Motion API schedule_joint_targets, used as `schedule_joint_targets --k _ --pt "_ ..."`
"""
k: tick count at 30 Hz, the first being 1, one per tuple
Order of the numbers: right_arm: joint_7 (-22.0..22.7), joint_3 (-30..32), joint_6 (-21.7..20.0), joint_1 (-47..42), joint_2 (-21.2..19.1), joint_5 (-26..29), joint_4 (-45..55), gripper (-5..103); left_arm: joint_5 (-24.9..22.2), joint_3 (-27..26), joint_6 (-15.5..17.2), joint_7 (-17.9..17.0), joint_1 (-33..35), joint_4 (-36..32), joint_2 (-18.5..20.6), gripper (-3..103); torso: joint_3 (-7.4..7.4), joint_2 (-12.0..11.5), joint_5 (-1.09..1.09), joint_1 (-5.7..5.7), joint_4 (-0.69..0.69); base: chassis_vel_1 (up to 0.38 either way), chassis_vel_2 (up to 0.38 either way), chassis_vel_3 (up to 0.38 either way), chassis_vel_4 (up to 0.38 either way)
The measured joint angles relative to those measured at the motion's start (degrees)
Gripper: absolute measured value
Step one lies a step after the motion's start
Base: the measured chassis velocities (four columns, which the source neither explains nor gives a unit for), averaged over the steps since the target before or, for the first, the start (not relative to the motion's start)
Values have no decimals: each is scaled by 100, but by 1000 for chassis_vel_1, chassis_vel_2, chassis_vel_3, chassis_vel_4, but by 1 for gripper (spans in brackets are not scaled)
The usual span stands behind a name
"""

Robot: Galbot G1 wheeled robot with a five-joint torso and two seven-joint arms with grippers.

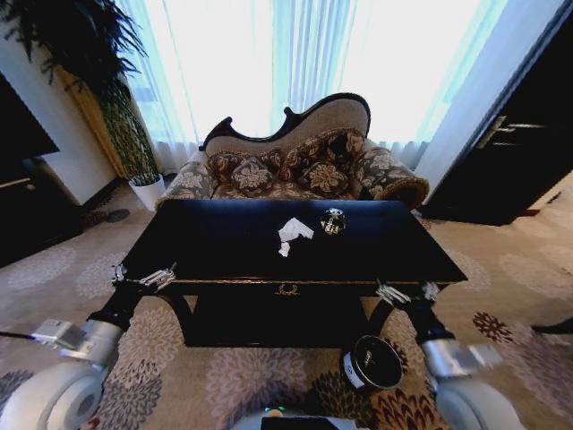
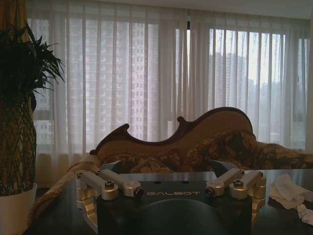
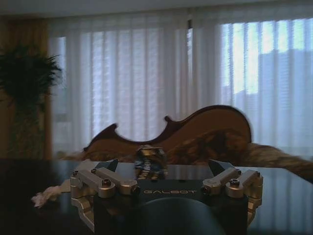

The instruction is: Move to the front of the table and place the trash on the table into the trash bin.

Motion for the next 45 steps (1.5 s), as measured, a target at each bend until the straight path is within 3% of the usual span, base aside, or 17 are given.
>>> schedule_joint_targets --k 4,9,10,16,32,45 --pt "79 -111 -247 391 -480 331 -167 100 0 0 0 0 0 0 0 100 0 0 1 0 0 0 0 0 0" --pt "395 -255 -853 1087 -1091 1204 -328 100 0 0 0 -1 0 1 -1 100 0 0 -1 0 1 0 0 0 0" --pt "469 -342 -1013 1408 -1370 1385 -517 100 0 0 0 -1 0 0 0 100 0 0 0 0 2 0 0 0 0" --pt "519 -621 -1160 2098 -1829 1646 -1246 100 0 0 1 1 0 0 0 100 0 0 0 0 -1 0 0 0 0" --pt "508 -2563 -1240 4213 -2110 1430 -2426 100 0 0 0 0 0 0 0 100 -1 0 0 0 0 0 0 0 0" --pt "625 -3910 -1315 5379 -1893 1268 -2780 100 0 0 0 0 0 0 0 100 0 0 -1 0 0 0 0 0 0"
